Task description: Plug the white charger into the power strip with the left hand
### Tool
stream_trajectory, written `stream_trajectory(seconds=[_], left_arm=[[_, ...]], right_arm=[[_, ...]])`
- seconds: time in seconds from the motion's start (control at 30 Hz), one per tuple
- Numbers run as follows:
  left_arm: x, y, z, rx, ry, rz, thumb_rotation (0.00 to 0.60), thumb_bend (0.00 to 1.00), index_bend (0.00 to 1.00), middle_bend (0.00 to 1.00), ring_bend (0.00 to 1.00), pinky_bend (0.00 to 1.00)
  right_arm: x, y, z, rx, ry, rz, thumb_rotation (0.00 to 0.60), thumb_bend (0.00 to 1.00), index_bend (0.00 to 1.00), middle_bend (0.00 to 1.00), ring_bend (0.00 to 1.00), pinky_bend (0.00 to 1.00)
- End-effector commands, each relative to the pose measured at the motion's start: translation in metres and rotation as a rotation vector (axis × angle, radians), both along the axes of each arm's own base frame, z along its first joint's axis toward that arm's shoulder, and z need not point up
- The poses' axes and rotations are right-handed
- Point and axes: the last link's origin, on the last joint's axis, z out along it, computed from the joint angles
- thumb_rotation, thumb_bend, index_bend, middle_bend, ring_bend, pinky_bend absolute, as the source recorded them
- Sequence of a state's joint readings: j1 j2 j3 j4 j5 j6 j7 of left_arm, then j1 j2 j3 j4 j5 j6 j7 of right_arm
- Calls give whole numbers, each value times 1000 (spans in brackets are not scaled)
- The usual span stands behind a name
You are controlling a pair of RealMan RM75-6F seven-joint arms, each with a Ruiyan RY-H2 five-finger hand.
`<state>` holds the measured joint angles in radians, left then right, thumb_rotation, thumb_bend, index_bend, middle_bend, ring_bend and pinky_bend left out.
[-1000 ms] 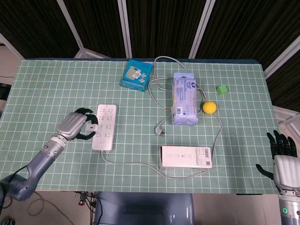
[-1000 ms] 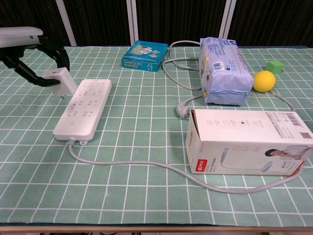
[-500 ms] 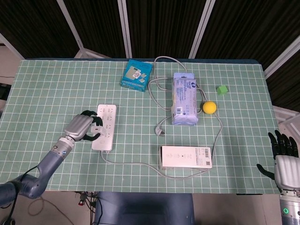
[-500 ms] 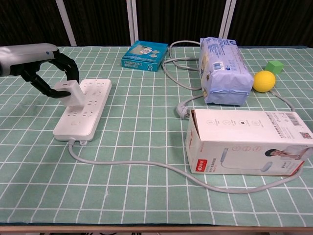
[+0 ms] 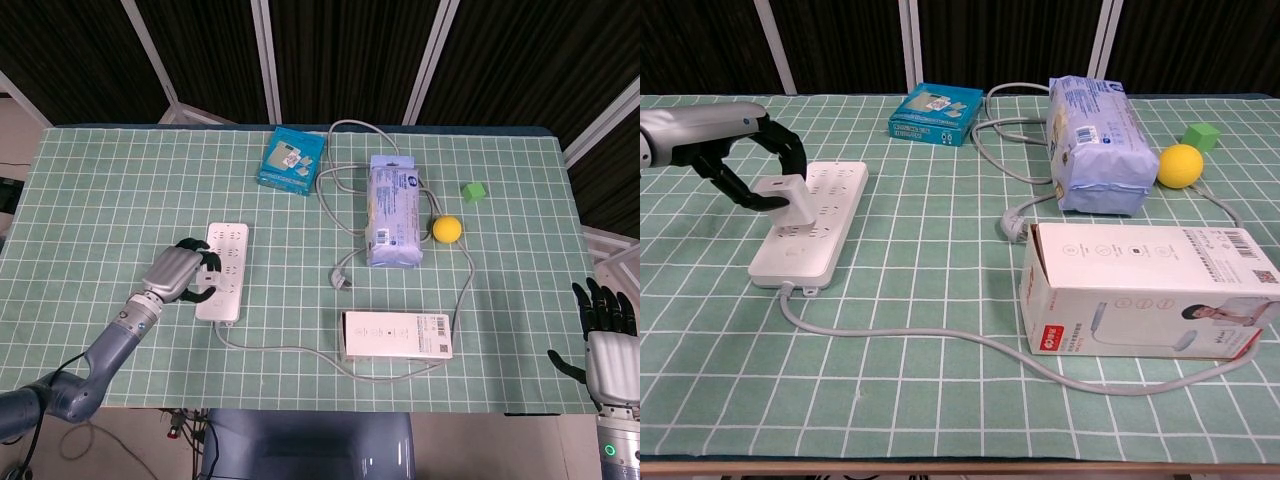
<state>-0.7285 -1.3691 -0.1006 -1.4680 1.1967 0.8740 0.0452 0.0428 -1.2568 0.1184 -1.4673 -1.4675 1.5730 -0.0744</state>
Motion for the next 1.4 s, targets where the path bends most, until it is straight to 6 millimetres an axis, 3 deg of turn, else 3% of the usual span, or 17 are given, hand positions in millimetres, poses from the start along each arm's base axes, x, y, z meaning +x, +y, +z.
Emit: stream_trajectory(seconds=[0.03, 1.4], left_arm=[[1, 0, 0, 0, 1, -4, 600, 431, 579, 577, 184, 150], [-5, 2, -14, -13, 63, -26, 600, 431, 585, 576, 184, 144]], right_arm=[[0, 0, 0, 0, -1, 1, 600, 130, 0, 0, 0, 5], [0, 0, 1, -12, -8, -5, 600, 130, 0, 0, 0, 4]])
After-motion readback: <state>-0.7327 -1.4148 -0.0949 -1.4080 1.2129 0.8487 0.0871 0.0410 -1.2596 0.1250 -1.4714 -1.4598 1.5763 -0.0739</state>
